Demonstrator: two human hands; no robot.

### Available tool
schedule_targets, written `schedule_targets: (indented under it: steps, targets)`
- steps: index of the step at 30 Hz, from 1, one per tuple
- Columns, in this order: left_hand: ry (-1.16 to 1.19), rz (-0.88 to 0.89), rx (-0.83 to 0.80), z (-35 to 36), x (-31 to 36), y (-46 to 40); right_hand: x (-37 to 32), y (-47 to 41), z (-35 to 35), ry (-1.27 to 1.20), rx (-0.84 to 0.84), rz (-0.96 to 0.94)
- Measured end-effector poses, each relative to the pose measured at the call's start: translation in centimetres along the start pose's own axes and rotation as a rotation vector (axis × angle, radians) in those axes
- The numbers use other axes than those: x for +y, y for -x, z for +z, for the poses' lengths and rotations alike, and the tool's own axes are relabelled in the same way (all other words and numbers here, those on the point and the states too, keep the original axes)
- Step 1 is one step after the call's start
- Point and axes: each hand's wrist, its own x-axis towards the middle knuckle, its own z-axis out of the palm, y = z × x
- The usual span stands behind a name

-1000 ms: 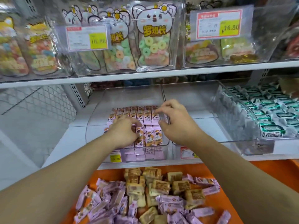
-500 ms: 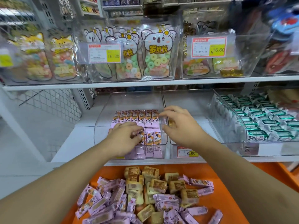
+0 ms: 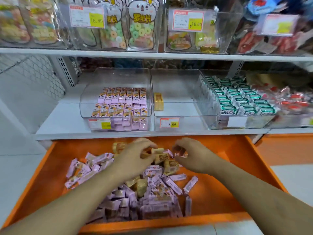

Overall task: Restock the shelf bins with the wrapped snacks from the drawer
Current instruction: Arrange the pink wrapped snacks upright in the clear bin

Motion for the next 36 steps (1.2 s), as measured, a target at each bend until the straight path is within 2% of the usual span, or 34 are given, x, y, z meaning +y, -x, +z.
schedule_targets:
  steps: [6,9,12,15,20,26,33,36]
  targets:
    - [-0.082,-0.158,-0.271,7.5,-5.4,-0.3,6.2,-0.5,6.3,0.013,-0.276,0.257]
    - [-0.139,-0.171,-0.346,9.5,-6.9,-1.7,8.2,-1.8,10.0,0.013,-0.39,0.276]
    - [-0.216,-0.196,-0.425,11.6,-8.5,-3.3,8.7,-3.2,13.6,-0.065,-0.43,0.294]
    - [-0.316,-0.257,-0.472,13.3,-9.3,-4.3,8.7,-3.9,16.7,-0.009,-0.515,0.252]
    - [-0.291,-0.318,-0.359,14.7,-9.2,-4.8,8.7,-4.4,18.3,-0.06,-0.428,0.259]
    - [-0.063,-0.399,-0.34,13.5,-8.5,-4.0,7.2,-4.5,15.4,-0.213,-0.361,0.263]
    - [0.276,-0.451,-0.213,5.2,-4.0,-2.9,2.5,-4.3,6.8,-0.446,-0.274,0.315]
    - [0.472,-0.47,-0.132,0.3,-0.8,-1.9,-1.0,-3.0,2.2,-0.607,-0.217,0.27]
